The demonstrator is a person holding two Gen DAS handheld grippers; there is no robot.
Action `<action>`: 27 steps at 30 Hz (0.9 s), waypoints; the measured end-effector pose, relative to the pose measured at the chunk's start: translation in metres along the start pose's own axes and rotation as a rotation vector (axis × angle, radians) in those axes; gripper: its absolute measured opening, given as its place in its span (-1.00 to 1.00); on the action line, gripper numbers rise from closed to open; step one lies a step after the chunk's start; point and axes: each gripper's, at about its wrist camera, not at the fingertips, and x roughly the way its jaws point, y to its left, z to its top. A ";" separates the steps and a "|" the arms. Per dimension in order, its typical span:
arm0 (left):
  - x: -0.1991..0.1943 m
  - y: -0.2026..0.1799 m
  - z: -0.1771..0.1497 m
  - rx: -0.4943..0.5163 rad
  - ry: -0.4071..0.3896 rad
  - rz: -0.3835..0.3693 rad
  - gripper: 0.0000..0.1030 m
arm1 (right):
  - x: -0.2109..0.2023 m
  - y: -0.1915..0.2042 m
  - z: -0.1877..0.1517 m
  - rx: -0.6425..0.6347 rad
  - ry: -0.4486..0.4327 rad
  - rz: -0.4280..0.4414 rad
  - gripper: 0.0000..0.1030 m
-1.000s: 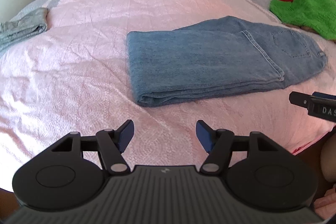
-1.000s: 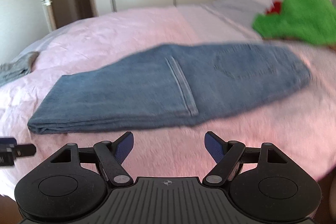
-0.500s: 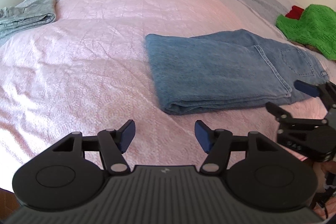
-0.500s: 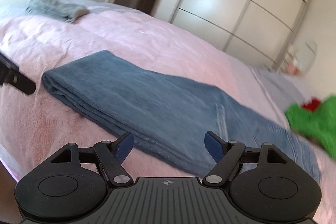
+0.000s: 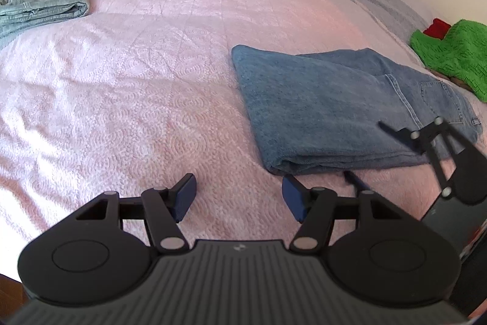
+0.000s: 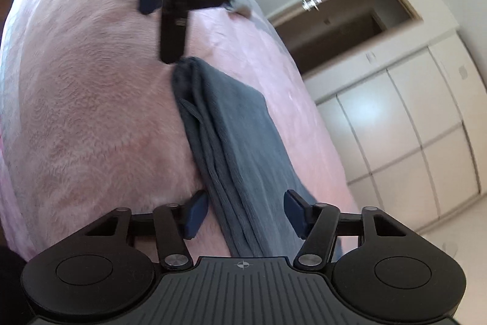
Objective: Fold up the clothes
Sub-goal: 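Grasp the folded jeans edge with the right gripper and lift it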
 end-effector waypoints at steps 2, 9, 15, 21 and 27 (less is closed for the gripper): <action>0.000 0.003 0.001 -0.007 -0.003 -0.007 0.14 | 0.006 0.003 0.003 -0.023 -0.019 0.002 0.01; 0.000 0.013 0.002 -0.046 -0.015 -0.026 0.14 | 0.027 0.010 0.004 -0.051 -0.038 0.012 -0.35; -0.006 0.024 0.009 -0.102 -0.050 -0.003 0.09 | 0.037 -0.007 0.008 0.088 -0.046 0.020 -0.74; -0.018 0.037 0.026 -0.157 -0.127 0.042 0.07 | 0.033 -0.084 0.014 0.496 -0.098 -0.013 -0.75; -0.012 0.004 0.048 -0.109 -0.149 -0.014 0.07 | 0.016 -0.184 -0.007 0.997 -0.164 -0.083 -0.75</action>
